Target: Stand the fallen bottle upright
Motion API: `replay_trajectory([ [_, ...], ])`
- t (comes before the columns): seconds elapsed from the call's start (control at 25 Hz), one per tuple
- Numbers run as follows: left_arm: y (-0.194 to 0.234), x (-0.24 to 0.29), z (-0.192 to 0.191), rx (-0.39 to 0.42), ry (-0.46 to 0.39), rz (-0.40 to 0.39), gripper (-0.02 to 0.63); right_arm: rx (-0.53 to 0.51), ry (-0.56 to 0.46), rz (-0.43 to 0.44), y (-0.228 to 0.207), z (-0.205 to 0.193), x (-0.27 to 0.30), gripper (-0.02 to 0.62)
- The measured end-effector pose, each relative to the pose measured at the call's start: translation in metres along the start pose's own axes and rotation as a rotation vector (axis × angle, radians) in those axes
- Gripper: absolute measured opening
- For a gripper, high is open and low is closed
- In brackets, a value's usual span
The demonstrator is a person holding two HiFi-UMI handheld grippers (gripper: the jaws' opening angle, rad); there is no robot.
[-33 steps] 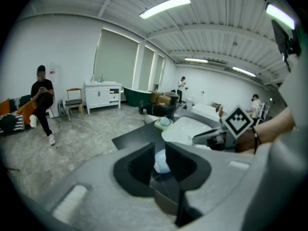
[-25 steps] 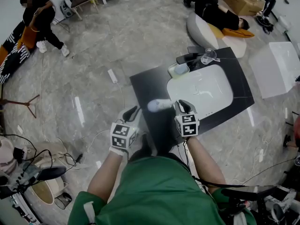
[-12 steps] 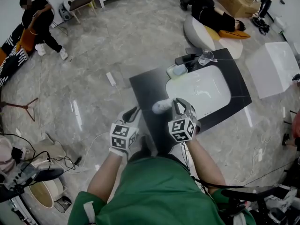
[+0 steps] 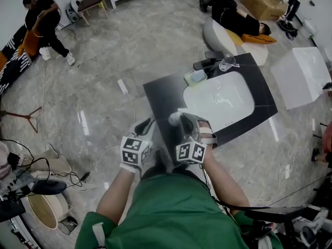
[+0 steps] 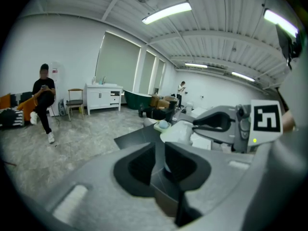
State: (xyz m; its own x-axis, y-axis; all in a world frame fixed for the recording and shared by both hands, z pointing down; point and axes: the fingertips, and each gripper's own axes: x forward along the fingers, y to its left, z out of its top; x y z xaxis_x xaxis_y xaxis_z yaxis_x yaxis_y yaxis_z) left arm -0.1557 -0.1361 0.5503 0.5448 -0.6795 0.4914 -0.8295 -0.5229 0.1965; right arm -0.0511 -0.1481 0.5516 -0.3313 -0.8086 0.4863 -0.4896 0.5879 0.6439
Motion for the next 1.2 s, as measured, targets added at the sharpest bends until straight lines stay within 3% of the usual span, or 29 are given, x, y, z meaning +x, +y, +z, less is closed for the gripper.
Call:
replay_trajectory([
  [0.24, -0.005, -0.006, -0.006, -0.026, -0.006, 0.010, 0.061, 0.016, -0.055, 0.032, 0.015, 0.011, -0.009, 0.060],
  [0.52, -0.012, -0.012, -0.007, -0.033, -0.009, 0.014, 0.061, 0.270, -0.136, 0.162, 0.021, 0.023, -0.017, 0.071],
  [0.64, -0.013, -0.015, -0.004, -0.030, -0.017, 0.020, 0.061, 0.331, -0.157, 0.192, 0.023, 0.025, -0.022, 0.075],
  [0.88, -0.018, -0.015, 0.007, -0.020, -0.038, 0.023, 0.061, 0.505, -0.211, 0.175, -0.002, 0.030, -0.038, 0.075],
  [1.2, -0.021, -0.019, 0.053, 0.032, -0.114, 0.049, 0.061, 0.759, -0.264, 0.065, -0.080, 0.018, -0.061, 0.074],
])
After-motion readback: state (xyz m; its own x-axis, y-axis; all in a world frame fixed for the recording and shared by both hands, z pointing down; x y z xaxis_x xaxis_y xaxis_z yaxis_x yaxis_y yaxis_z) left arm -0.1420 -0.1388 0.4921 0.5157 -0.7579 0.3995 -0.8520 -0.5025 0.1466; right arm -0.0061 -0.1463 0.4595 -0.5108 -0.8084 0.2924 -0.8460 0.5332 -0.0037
